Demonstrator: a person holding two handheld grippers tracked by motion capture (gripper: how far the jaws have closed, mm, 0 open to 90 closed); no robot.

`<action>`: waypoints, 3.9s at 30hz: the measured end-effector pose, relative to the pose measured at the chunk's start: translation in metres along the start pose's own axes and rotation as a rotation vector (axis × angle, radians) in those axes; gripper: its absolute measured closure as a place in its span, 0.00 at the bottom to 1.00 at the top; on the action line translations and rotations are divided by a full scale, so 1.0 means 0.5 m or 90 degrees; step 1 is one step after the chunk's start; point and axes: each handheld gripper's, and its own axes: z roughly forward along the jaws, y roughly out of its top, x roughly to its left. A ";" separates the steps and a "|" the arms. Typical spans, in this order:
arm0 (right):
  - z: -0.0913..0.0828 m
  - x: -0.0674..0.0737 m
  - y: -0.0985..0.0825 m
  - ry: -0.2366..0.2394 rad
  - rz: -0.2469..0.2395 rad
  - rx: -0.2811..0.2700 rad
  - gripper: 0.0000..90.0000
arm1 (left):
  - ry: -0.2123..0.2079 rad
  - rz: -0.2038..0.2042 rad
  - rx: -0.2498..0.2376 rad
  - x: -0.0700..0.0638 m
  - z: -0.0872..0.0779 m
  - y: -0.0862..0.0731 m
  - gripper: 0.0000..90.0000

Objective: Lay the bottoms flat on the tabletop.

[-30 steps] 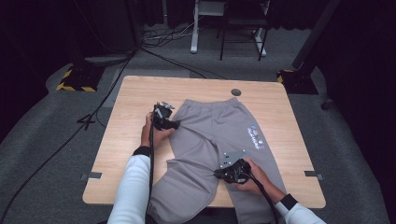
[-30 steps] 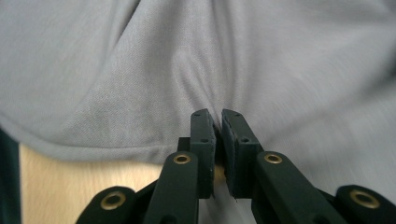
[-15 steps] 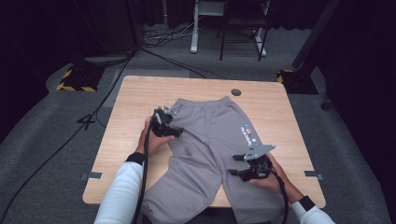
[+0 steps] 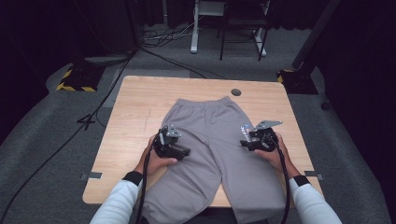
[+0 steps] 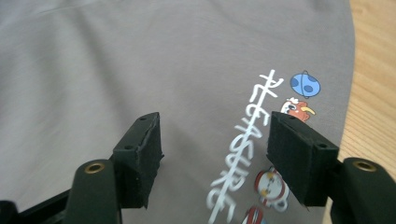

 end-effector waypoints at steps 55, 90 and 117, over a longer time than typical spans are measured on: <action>-0.106 0.129 -0.105 0.021 -0.092 0.051 0.36 | 0.015 -0.004 0.008 -0.242 -0.201 -0.219 0.28; -0.117 0.093 -0.123 0.044 -0.081 0.035 0.34 | -0.029 0.027 -0.008 -0.128 -0.116 -0.134 0.26; -0.050 0.174 -0.042 0.033 -0.121 0.032 0.34 | -0.008 0.024 0.006 -0.124 -0.087 -0.097 0.19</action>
